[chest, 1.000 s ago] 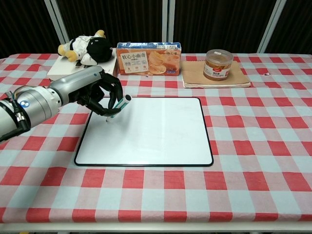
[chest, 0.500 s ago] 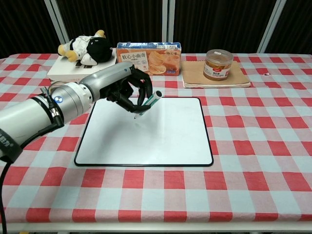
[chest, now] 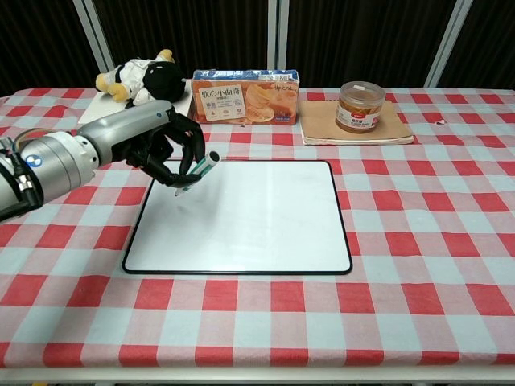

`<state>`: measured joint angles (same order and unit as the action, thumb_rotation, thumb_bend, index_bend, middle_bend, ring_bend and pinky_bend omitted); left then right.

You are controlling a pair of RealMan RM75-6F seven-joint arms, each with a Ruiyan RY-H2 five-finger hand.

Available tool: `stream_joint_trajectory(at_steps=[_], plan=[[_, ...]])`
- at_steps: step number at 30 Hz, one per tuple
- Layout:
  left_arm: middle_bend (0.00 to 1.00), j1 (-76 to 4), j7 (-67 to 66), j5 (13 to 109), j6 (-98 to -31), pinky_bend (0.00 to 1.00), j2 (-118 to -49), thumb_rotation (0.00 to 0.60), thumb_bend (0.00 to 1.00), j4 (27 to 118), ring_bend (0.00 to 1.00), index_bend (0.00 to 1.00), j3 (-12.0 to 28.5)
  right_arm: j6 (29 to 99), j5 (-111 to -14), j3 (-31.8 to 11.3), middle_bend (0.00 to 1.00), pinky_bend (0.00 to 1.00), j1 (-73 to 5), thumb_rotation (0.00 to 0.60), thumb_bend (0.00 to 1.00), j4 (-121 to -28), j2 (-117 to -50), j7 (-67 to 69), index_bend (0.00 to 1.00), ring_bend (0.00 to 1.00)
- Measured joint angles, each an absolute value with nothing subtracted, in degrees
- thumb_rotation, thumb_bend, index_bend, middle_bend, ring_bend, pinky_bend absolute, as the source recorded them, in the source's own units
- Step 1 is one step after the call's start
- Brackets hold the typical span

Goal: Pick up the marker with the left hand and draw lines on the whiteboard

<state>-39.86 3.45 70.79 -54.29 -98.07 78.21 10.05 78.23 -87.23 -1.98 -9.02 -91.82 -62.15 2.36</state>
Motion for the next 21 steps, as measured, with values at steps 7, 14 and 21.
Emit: stream_joint_trajectory(at_steps=[7, 14, 21], plan=[[0.63, -39.98, 4.36, 70.43, -53.49, 0.93, -100.41, 0.6, 0.42, 74.54, 0.87, 0.59, 9.98, 78.34, -86.86, -2.0, 0.16, 0.0, -8.88, 0.6, 0.21, -92.44, -61.8, 1.65, 0.06, 0.0], [0.63, -41.36, 5.29, 70.71, -52.1, 0.93, -103.44, 0.6, 0.42, 72.25, 0.87, 0.59, 10.53, 79.06, -86.63, -1.81, 0.16, 0.0, -8.19, 0.6, 0.21, -92.52, -61.43, 1.63, 0.06, 0.0], [0.63, -43.91, 5.09, 71.08, -50.9, 0.93, -107.02, 0.6, 0.42, 70.89, 0.87, 0.59, 12.02, 79.97, -86.42, -1.59, 0.16, 0.0, -7.28, 0.6, 0.21, -92.35, -61.0, 2.3, 0.06, 0.0]])
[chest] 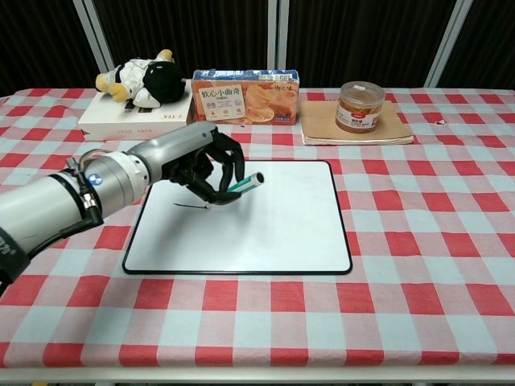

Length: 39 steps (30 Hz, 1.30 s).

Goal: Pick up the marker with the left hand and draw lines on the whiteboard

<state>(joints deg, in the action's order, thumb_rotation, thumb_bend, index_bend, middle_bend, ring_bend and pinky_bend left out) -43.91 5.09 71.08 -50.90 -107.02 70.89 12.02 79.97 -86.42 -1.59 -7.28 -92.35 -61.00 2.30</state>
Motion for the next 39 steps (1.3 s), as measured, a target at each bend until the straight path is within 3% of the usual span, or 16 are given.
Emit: stream_joint_trajectory(at_steps=[9, 18, 39], plan=[[0.63, -43.87, 2.4, 72.1, -53.21, 0.93, -104.56, 0.6, 0.42, 74.63, 0.87, 0.59, 12.57, 80.07, -86.95, -1.71, 0.16, 0.0, -7.38, 0.6, 0.21, -91.95, -60.69, 3.12, 0.06, 0.0], [0.63, -39.64, -0.46, 69.73, -54.53, 0.93, -98.47, 0.6, 0.42, 80.29, 0.87, 0.59, 9.62, 78.84, -88.14, -1.79, 0.16, 0.0, -8.71, 0.6, 0.21, -91.09, -61.94, 3.71, 0.06, 0.0], [0.63, -40.7, -0.24, 70.67, -53.08, 0.93, -102.19, 0.6, 0.42, 77.41, 0.87, 0.59, 9.38, 79.46, -87.42, -1.53, 0.16, 0.0, -7.95, 0.6, 0.21, -91.38, -61.35, 3.48, 0.06, 0.0]])
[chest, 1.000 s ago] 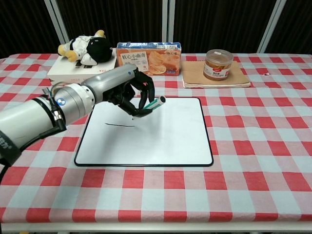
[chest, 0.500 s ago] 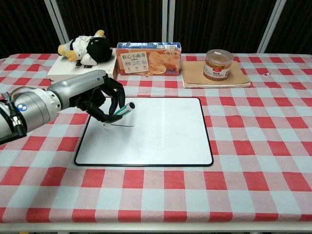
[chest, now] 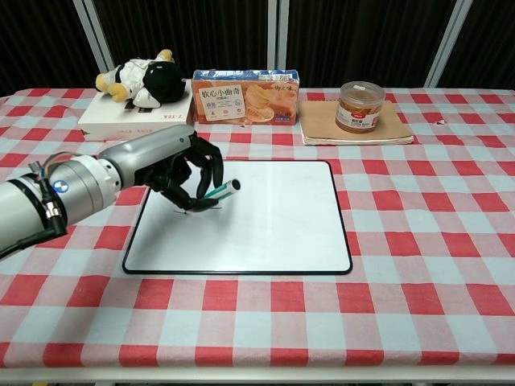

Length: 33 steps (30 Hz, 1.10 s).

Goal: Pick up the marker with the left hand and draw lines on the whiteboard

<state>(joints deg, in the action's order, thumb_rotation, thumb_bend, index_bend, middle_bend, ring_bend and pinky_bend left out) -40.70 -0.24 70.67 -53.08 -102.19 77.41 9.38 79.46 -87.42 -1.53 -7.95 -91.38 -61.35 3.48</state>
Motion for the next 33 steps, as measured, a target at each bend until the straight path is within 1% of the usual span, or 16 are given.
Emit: stream_joint_trajectory(at_steps=[10, 13, 16, 20, 24, 26, 28, 33], plan=[[0.63, -44.31, -1.83, 69.98, -50.38, 0.93, -106.88, 0.6, 0.42, 75.26, 0.87, 0.59, 11.37, 80.65, -87.04, -1.21, 0.16, 0.0, -6.65, 0.6, 0.21, -90.5, -60.77, 4.8, 0.06, 0.0], [0.63, -45.72, -2.09, 69.48, -49.69, 0.93, -108.45, 0.6, 0.42, 74.59, 0.87, 0.59, 12.67, 81.14, -86.96, -1.14, 0.16, 0.0, -6.22, 0.6, 0.21, -90.36, -60.49, 5.14, 0.06, 0.0], [0.63, -46.22, -2.19, 69.57, -50.27, 0.93, -108.41, 0.6, 0.42, 75.44, 0.87, 0.59, 13.92, 81.78, -87.0, -1.2, 0.16, 0.0, -5.87, 0.6, 0.21, -90.31, -60.27, 5.56, 0.06, 0.0], [0.63, -45.82, -2.62, 70.15, -52.29, 0.93, -105.17, 0.6, 0.42, 78.64, 0.87, 0.59, 15.08, 82.08, -87.36, -1.33, 0.16, 0.0, -5.79, 0.6, 0.21, -90.22, -60.06, 5.86, 0.06, 0.0], [0.62, -44.1, -3.67, 70.25, -54.56, 0.93, -98.56, 0.6, 0.42, 81.73, 0.87, 0.59, 15.66, 81.84, -88.01, -1.35, 0.16, 0.0, -6.15, 0.6, 0.21, -90.11, -60.25, 5.97, 0.06, 0.0], [0.62, -43.13, -5.09, 70.26, -55.54, 0.93, -95.58, 0.6, 0.42, 81.92, 0.86, 0.59, 15.4, 81.62, -88.43, -1.35, 0.16, 0.0, -6.47, 0.6, 0.21, -90.1, -60.4, 5.92, 0.06, 0.0], [0.6, -42.2, -7.87, 70.27, -56.34, 0.92, -93.32, 0.6, 0.42, 80.91, 0.86, 0.58, 14.5, 81.45, -88.84, -1.35, 0.16, 0.0, -6.73, 0.6, 0.21, -90.16, -60.53, 5.72, 0.06, 0.0], [0.59, -40.78, -18.41, 69.69, -56.55, 0.91, -91.37, 0.6, 0.42, 75.01, 0.84, 0.58, 10.66, 81.11, -89.47, -1.28, 0.16, 0.0, -7.19, 0.6, 0.21, -90.44, -61.15, 5.19, 0.06, 0.0]])
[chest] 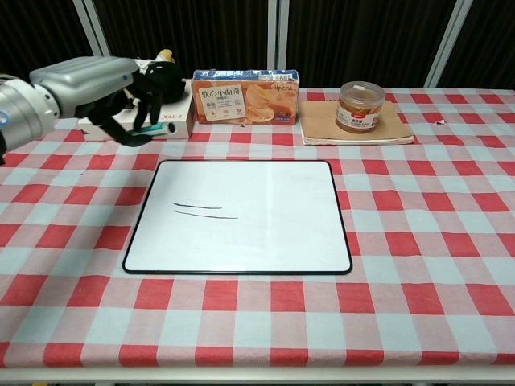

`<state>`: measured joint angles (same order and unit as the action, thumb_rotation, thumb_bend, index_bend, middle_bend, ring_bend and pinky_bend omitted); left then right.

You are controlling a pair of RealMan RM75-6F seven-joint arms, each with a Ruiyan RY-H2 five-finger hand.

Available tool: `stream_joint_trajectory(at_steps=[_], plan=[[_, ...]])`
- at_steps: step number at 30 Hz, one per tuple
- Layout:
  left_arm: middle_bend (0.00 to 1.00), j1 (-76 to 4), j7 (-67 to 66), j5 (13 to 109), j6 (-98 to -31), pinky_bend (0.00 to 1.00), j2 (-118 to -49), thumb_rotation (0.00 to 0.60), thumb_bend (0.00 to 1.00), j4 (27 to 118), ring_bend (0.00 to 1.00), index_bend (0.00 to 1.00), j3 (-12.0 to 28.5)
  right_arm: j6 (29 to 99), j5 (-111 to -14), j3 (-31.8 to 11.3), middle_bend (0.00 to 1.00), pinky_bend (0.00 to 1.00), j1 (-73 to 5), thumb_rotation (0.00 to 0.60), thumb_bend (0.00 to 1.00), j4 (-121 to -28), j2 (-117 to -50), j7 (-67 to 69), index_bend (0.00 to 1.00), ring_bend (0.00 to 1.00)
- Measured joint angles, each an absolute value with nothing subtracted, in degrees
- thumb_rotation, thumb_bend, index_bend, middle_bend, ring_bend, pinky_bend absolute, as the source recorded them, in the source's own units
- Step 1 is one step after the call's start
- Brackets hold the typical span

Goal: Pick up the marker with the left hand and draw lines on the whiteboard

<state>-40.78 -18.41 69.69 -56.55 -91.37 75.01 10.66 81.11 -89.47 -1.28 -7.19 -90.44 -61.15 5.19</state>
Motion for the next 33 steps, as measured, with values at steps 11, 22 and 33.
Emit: stream_joint_trajectory(at_steps=[11, 22, 33], plan=[[0.46, -40.71, -33.98, 61.05, -53.4, 0.87, -95.24, 0.6, 0.33, 63.18, 0.8, 0.28, 8.0, 81.47, -88.62, -1.07, 0.16, 0.0, -6.46, 0.6, 0.21, -90.93, -60.76, 4.57, 0.06, 0.0], [0.26, -37.94, -37.15, 59.52, -62.81, 0.76, -90.89, 0.6, 0.18, 74.57, 0.58, 0.11, 9.62, 81.86, -87.81, -1.7, 0.16, 0.0, -6.33, 0.6, 0.21, -91.52, -60.01, 3.8, 0.06, 0.0], [0.26, -22.18, -8.33, 64.31, -74.99, 0.24, -74.72, 0.6, 0.15, 85.84, 0.24, 0.14, 8.99, 81.16, -86.89, -2.34, 0.16, 0.0, -6.75, 0.6, 0.21, -91.56, -60.86, 3.63, 0.06, 0.0]])
